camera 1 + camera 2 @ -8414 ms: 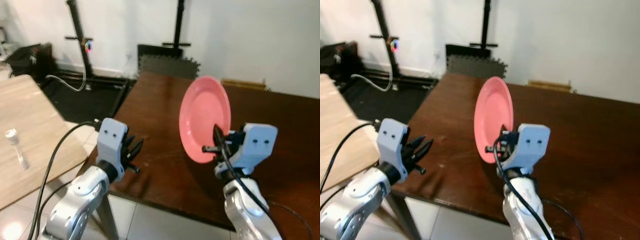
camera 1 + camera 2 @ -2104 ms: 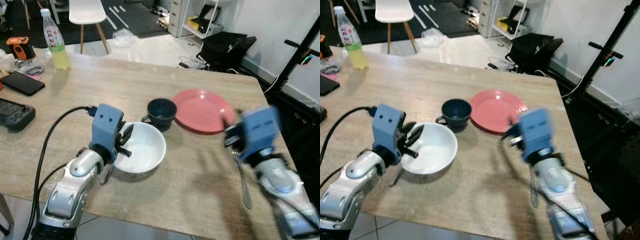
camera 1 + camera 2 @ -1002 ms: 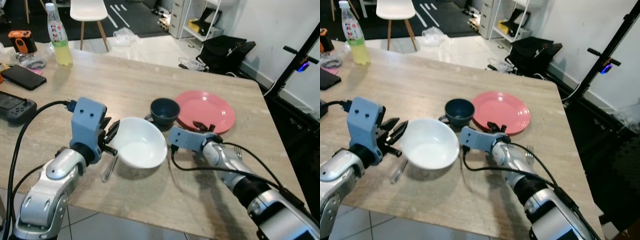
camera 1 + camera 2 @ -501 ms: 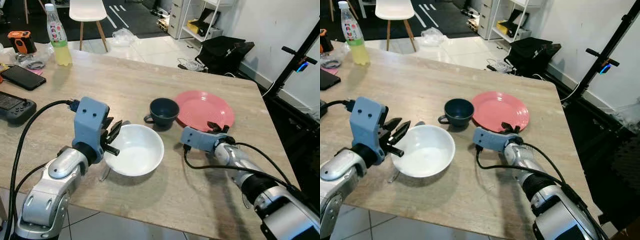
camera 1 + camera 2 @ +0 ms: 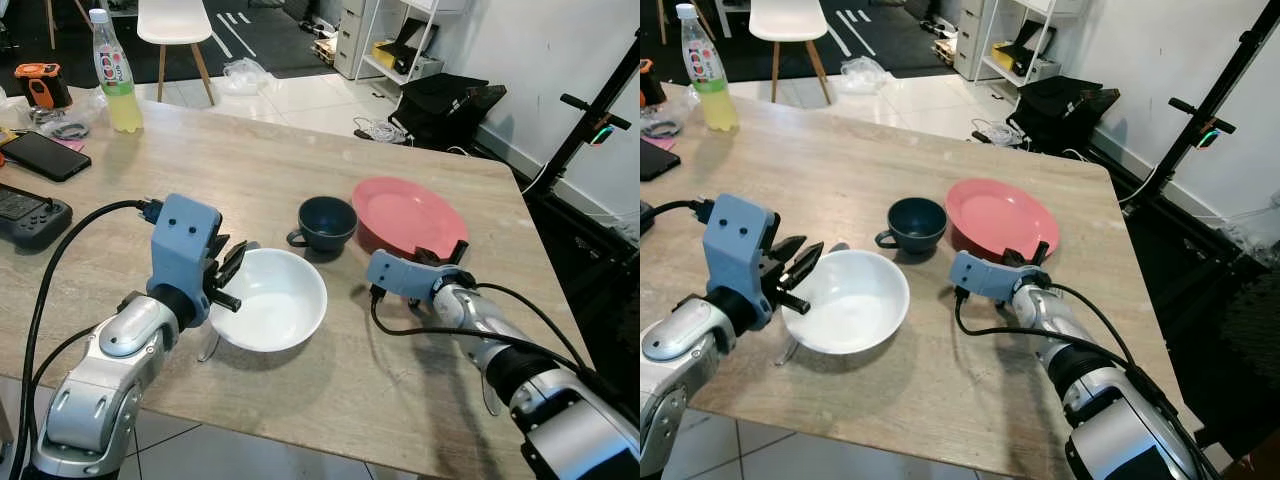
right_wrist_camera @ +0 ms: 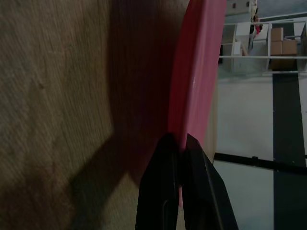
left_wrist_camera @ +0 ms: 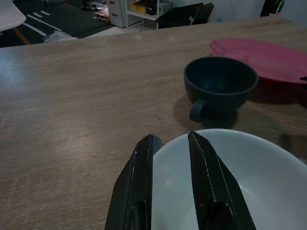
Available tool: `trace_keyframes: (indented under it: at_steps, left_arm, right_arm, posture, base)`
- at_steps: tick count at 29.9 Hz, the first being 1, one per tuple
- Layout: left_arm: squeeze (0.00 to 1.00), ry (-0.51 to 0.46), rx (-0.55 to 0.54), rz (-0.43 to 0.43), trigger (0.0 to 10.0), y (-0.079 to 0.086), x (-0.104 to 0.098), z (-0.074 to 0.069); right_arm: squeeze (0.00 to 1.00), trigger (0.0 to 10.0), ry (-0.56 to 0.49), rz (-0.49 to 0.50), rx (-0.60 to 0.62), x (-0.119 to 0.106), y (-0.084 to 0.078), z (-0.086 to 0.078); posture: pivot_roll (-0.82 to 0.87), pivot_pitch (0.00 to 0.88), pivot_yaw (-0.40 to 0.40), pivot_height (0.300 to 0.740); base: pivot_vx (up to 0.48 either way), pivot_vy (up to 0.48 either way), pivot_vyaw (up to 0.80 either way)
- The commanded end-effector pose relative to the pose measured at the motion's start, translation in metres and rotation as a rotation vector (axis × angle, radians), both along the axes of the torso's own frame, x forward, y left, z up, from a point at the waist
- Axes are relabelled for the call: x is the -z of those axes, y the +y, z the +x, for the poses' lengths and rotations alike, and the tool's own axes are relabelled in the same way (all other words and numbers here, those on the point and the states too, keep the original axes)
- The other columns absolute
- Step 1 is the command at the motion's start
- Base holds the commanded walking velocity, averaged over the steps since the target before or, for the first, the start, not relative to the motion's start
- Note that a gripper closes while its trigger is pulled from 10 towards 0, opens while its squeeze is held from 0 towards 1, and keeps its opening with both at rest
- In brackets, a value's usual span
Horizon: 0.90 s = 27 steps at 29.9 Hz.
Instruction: Setting the table
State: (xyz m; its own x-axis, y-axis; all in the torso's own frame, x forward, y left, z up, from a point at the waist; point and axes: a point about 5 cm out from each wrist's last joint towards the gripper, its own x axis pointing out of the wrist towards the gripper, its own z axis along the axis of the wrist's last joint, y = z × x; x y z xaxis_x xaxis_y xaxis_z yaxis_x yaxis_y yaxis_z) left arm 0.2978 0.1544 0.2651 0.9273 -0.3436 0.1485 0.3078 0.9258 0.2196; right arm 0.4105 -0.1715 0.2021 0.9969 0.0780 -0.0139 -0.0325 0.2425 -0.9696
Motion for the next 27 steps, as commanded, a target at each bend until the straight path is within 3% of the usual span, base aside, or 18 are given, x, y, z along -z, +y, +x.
trace_keyframes:
  at_steps: [1, 2, 7, 9, 11, 13, 16, 17, 19, 23, 24, 25, 27]
  left_arm:
    - [0.00, 0.010, 0.009, 0.009, 10.0, -0.002, 0.003, 0.001]
    - [0.00, 0.010, 0.009, 0.010, 10.0, -0.003, 0.004, 0.001]
    - [0.00, 0.010, 0.010, 0.014, 10.0, -0.002, 0.004, 0.000]
    - [0.00, 0.012, 0.009, 0.015, 10.0, -0.002, 0.005, 0.001]
    - [0.00, 0.012, 0.009, 0.015, 10.0, -0.002, 0.005, 0.001]
    - [0.00, 0.015, 0.015, 0.016, 10.0, -0.002, 0.006, 0.002]
    - [0.00, 0.018, 0.047, 0.015, 10.0, -0.008, 0.006, 0.007]
    - [0.00, 0.016, 0.054, 0.016, 10.0, -0.010, 0.006, 0.008]
    - [0.00, 0.015, 0.057, 0.016, 10.0, -0.011, 0.005, 0.009]
    - [0.00, 0.010, 0.062, 0.021, 10.0, -0.012, 0.005, 0.011]
    - [0.00, 0.011, 0.060, 0.021, 10.0, -0.011, 0.006, 0.011]
    - [0.00, 0.011, 0.060, 0.021, 10.0, -0.011, 0.006, 0.011]
    - [0.00, 0.013, 0.058, 0.021, 10.0, -0.010, 0.007, 0.010]
  right_arm:
    - [0.07, 0.0, 0.068, 0.004, 0.018, 0.020, -0.009, -0.006]
    - [0.06, 10.0, 0.053, 0.005, -0.005, 0.017, -0.010, -0.008]
    - [0.02, 10.0, 0.048, 0.003, -0.115, 0.015, -0.012, -0.028]
    - [0.00, 10.0, 0.070, 0.055, -0.147, 0.019, -0.016, -0.046]
    - [0.00, 10.0, 0.070, 0.055, -0.147, 0.019, -0.016, -0.046]
    - [0.00, 10.0, 0.065, 0.130, -0.166, 0.018, -0.014, -0.062]
    - [0.03, 10.0, 0.026, 0.230, -0.171, 0.019, -0.007, -0.068]
    - [1.00, 10.0, 0.016, 0.304, -0.163, 0.018, -0.004, -0.068]
    - [1.00, 10.0, 0.010, 0.355, -0.157, 0.017, -0.002, -0.068]
    - [1.00, 10.0, -0.075, 0.713, -0.144, -0.006, 0.000, -0.072]
    - [0.00, 10.0, -0.100, 0.838, -0.182, -0.016, 0.000, -0.076]
    - [0.00, 10.0, -0.100, 0.838, -0.182, -0.016, 0.000, -0.076]
    - [0.00, 10.0, -0.102, 1.022, -0.256, -0.028, 0.000, -0.085]
  posture:
    - [0.14, 0.162, -0.029, 0.740]
    - [0.15, 0.162, -0.031, 0.740]
    - [0.14, 0.162, -0.033, 0.740]
    - [0.14, 0.163, -0.030, 0.740]
    - [0.14, 0.163, -0.030, 0.740]
    - [0.11, 0.163, -0.011, 0.740]
    - [0.10, 0.161, 0.000, 0.740]
    - [0.09, 0.155, 0.014, 0.740]
    - [0.09, 0.155, 0.014, 0.740]
    - [0.10, 0.149, 0.017, 0.740]
    - [0.10, 0.149, 0.017, 0.740]
    - [0.10, 0.149, 0.017, 0.740]
    - [0.10, 0.146, 0.013, 0.740]
  base:
    - [0.000, 0.000, 0.00]
    - [0.000, 0.000, 0.00]
    - [0.000, 0.000, 0.00]
    - [0.000, 0.000, 0.00]
    - [0.000, 0.000, 0.00]
    - [0.000, 0.000, 0.00]
    - [0.000, 0.000, 0.00]
    - [0.000, 0.000, 0.00]
    - [0.000, 0.000, 0.00]
    - [0.000, 0.000, 0.00]
    - [0.000, 0.000, 0.00]
    - [0.000, 0.000, 0.00]
    - [0.000, 0.000, 0.00]
